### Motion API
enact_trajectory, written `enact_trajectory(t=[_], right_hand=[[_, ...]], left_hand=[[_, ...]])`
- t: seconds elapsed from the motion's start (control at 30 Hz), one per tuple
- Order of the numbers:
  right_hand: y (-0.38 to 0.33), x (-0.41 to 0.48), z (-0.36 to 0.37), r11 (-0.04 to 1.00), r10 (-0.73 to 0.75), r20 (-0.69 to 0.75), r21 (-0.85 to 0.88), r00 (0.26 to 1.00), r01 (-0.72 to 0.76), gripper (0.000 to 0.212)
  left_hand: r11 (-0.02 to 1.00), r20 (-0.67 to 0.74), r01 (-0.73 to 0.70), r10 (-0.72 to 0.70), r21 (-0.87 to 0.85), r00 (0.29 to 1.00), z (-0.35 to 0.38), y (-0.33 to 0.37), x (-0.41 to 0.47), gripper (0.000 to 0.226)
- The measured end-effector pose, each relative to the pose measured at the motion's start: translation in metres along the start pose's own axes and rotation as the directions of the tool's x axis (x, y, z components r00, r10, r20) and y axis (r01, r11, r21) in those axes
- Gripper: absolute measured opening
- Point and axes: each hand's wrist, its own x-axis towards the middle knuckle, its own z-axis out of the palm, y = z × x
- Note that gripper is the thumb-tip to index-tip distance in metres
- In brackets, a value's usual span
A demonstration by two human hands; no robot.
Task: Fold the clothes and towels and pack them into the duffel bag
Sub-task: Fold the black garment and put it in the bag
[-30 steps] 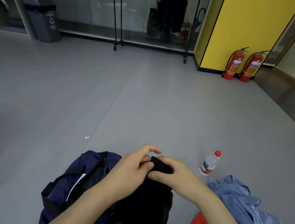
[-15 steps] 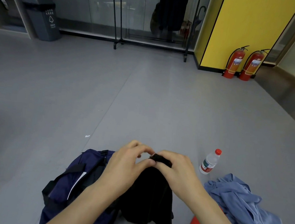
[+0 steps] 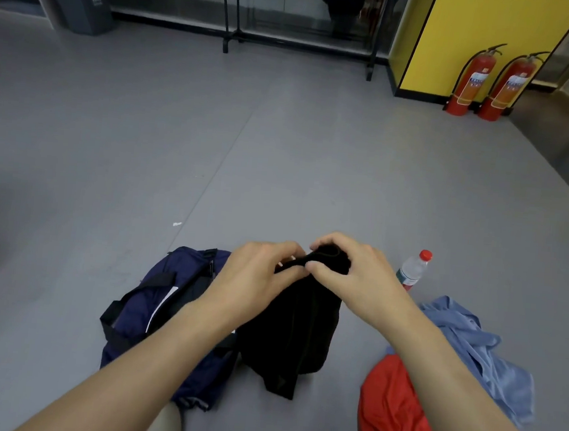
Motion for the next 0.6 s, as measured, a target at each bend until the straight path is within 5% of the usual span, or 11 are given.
enact_trajectory(t=[0.17, 0.27, 0.4, 0.6], right_hand=[[-0.007, 0.001, -0.001, 0.971, -0.11, -0.04, -0.217, 0.993, 0.099, 0.017], [-0.007, -0.003, -0.001, 0.978, -0.163, -0.159, -0.159, 0.974, 0.138, 0.011], [-0.003, -0.006, -0.004, 0.987, -0.155, -0.258, -0.089, 0.954, 0.137, 0.006], [0.002, -0.003, -0.001, 0.987, -0.029, -0.016, -0.161, 0.999, 0.026, 0.017]], left_hand=[[0.996, -0.107, -0.031, 0.041, 0.088, 0.993, 0.003, 0.009, 0.0, 0.015], [0.99, 0.058, 0.077, -0.07, -0.119, 0.996, 0.002, 0.004, 0.002, 0.012], [0.983, 0.189, 0.15, -0.129, -0.102, 0.973, -0.007, -0.015, 0.004, 0.021], [0.998, 0.031, -0.011, 0.009, 0.06, 0.999, -0.009, -0.011, 0.005, 0.02]])
